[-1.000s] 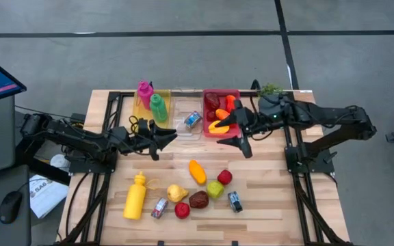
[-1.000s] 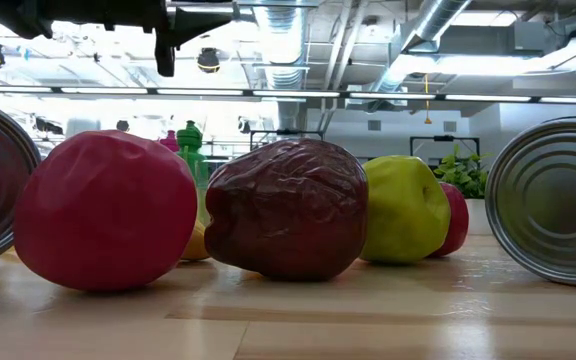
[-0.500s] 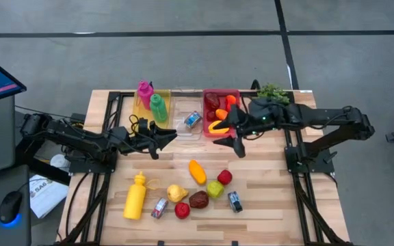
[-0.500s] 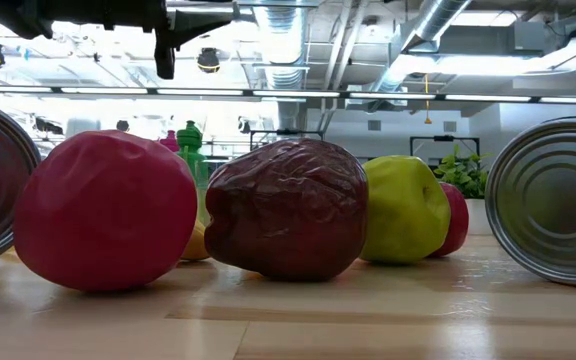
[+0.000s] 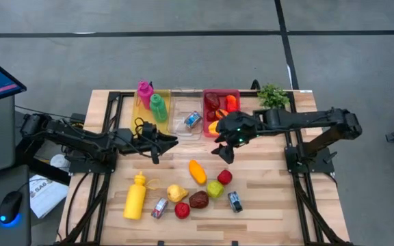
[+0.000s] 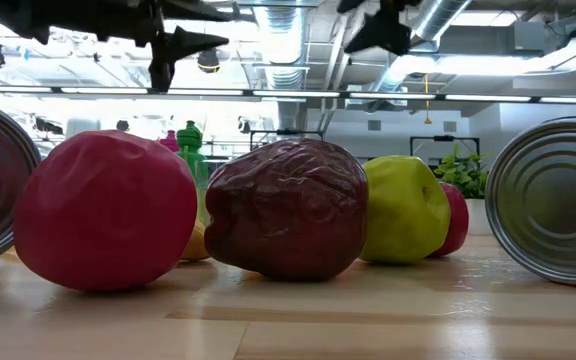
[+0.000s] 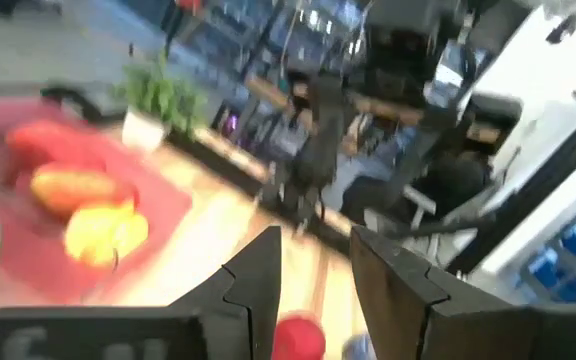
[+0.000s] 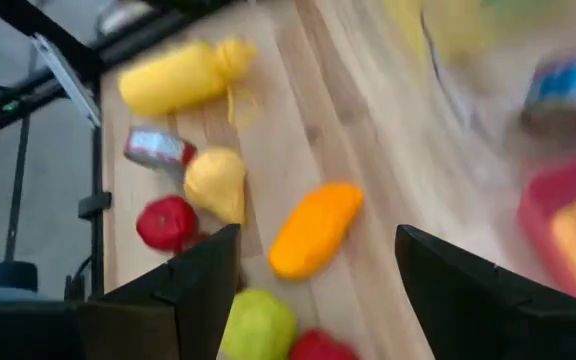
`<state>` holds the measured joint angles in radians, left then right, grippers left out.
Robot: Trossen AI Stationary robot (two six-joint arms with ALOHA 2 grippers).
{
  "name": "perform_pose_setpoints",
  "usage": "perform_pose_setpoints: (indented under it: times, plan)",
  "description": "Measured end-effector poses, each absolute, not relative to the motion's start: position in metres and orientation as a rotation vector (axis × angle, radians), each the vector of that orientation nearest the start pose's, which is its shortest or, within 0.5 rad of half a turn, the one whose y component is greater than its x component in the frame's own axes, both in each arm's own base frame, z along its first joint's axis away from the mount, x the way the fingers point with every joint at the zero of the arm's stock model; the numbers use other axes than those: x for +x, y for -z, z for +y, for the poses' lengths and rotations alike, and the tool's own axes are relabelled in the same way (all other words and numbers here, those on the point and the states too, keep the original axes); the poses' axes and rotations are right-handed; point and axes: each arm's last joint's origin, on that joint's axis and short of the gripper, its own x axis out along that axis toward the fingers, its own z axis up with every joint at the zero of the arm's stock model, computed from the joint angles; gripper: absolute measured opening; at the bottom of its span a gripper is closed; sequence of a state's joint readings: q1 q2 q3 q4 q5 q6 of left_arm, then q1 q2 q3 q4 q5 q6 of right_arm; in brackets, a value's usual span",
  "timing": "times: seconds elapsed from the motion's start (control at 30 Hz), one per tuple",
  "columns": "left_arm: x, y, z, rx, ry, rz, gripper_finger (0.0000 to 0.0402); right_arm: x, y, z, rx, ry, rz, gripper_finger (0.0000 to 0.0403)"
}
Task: Pick & Place Food Item
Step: Put the blue tuna can into the transparent bin
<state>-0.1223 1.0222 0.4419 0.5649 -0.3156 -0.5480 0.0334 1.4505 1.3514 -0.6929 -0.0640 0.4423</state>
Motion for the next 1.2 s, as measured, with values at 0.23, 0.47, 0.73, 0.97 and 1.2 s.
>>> perform_pose_setpoints:
  times: [0.23,0.47,0.73,0.97,1.2]
  plan:
    - [0.214,-0.236,-0.018,-0.543,-0.18,0.043,0.0113,0.303,-0.31,0.018,0.577,0.156,1.01,0.026]
    - [0.214,-0.236,-0.018,-0.543,-0.18,0.042,0.0113,0.296,-0.308,0.041,0.668,0.249,1.051,0.026]
    - [0.214,-0.236,-0.018,-0.538,-0.18,0.043,0.0113,0.287,-0.306,0.072,0.773,0.363,1.062,0.026]
    - [0.214,-0.236,-0.018,-0.536,-0.181,0.043,0.0113,0.271,-0.302,0.097,0.874,0.493,1.122,0.026]
    - [0.214,-0.236,-0.018,-0.535,-0.181,0.043,0.0113,0.261,-0.302,0.119,0.942,0.548,1.109,0.026]
